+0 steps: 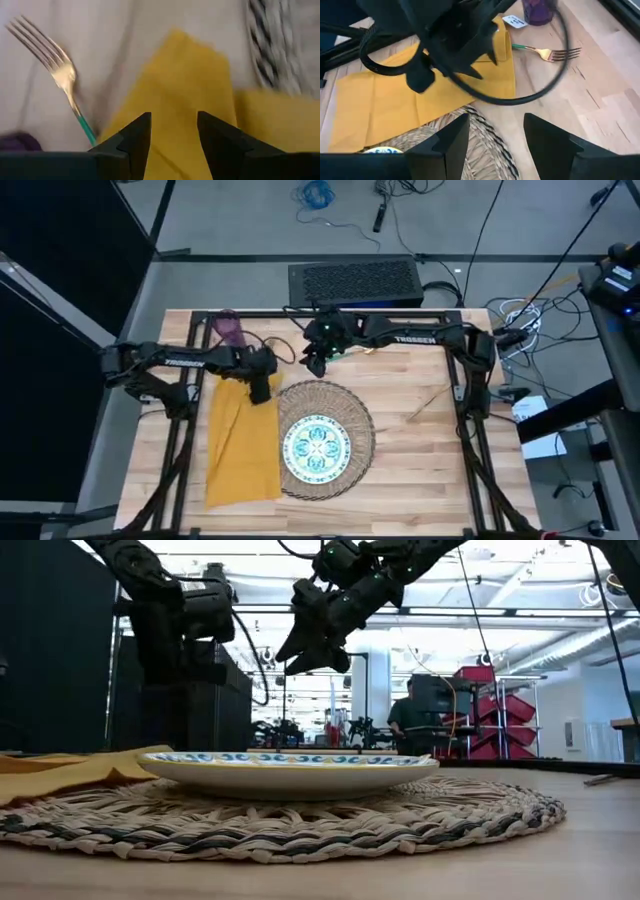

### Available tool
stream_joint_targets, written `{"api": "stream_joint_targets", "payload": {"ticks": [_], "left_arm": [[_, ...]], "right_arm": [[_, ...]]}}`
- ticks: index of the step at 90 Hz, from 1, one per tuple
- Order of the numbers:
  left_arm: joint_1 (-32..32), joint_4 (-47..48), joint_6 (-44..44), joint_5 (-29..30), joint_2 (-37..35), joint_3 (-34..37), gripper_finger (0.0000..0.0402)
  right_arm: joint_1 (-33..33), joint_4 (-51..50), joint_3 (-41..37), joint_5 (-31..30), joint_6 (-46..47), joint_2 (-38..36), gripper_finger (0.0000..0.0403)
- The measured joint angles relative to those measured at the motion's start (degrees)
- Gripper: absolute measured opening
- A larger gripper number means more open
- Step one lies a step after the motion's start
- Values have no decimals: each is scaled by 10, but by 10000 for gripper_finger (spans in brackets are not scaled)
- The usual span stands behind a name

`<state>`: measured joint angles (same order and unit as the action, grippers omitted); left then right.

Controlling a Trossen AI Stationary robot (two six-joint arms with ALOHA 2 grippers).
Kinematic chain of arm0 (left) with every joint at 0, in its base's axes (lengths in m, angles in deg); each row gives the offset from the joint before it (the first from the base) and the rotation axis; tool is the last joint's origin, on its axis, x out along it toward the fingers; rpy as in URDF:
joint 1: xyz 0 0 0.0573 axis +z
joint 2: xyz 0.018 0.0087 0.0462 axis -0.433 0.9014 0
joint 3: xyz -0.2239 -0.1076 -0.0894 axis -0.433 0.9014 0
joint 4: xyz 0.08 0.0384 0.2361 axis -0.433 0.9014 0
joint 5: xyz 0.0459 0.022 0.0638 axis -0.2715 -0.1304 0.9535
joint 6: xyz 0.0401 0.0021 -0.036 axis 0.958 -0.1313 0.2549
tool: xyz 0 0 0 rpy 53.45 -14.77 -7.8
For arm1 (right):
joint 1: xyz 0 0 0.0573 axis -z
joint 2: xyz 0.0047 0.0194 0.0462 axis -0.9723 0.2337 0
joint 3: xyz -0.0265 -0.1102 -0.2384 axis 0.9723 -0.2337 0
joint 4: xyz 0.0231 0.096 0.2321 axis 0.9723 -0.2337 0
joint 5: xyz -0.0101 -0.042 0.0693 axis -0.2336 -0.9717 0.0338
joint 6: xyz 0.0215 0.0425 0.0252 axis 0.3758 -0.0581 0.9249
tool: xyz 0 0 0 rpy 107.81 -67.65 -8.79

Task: Set table place
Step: Fold the yellow table napkin

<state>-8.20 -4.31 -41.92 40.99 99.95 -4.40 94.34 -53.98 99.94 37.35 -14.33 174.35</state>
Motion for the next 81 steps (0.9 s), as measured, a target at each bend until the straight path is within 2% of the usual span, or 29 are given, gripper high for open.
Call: {"api": "stream_joint_targets", "payload": {"ticks": [49,70,81], "left_arm": [[-4,86,-1,-1,0,3,147],[-5,90,-1,-44,5,3,147],[-9,92,-1,-45,12,3,147]], "right_arm": [[0,-4,0,0,-3,0,176],[0,-7,0,0,-3,0,176],[0,-14,0,0,-2,0,176]]}}
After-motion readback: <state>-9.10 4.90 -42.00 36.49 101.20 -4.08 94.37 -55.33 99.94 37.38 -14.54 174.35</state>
